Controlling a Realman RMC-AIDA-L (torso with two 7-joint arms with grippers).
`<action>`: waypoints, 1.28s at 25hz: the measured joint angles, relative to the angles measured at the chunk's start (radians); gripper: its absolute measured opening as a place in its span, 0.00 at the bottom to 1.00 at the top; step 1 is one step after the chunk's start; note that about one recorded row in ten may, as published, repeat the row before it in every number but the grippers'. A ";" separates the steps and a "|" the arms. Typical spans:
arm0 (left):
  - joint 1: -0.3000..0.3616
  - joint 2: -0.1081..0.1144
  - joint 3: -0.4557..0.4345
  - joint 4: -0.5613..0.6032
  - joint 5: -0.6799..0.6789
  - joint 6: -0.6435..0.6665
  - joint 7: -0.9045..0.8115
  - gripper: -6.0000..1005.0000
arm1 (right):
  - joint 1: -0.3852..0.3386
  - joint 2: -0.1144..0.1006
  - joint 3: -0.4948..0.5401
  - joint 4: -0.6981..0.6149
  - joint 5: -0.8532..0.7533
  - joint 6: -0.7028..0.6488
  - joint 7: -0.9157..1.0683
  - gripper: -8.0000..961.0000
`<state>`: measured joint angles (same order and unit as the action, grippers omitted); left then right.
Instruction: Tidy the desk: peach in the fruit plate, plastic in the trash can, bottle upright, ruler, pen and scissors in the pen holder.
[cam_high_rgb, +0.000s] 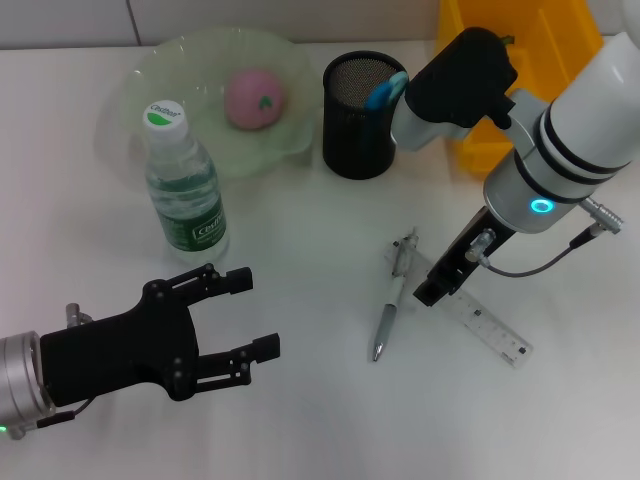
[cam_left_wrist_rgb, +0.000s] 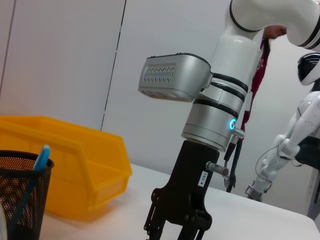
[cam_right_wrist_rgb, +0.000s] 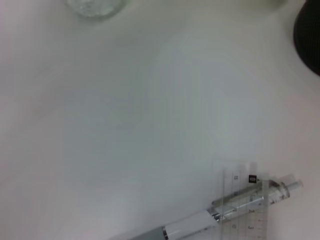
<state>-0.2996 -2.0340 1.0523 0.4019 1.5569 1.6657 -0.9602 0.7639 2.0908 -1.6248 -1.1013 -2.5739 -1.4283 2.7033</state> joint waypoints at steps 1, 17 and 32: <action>0.000 0.000 0.000 0.000 0.000 0.000 0.000 0.83 | 0.000 0.000 -0.007 0.000 0.000 0.006 0.002 0.56; 0.002 -0.001 0.000 0.000 0.000 0.000 0.000 0.83 | 0.000 0.000 -0.027 0.012 -0.006 0.027 0.012 0.57; 0.003 -0.002 0.000 -0.001 0.000 0.000 0.000 0.83 | 0.005 0.000 -0.064 0.037 -0.009 0.061 0.030 0.54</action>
<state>-0.2967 -2.0355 1.0523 0.4014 1.5569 1.6661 -0.9602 0.7685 2.0908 -1.6888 -1.0647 -2.5833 -1.3671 2.7332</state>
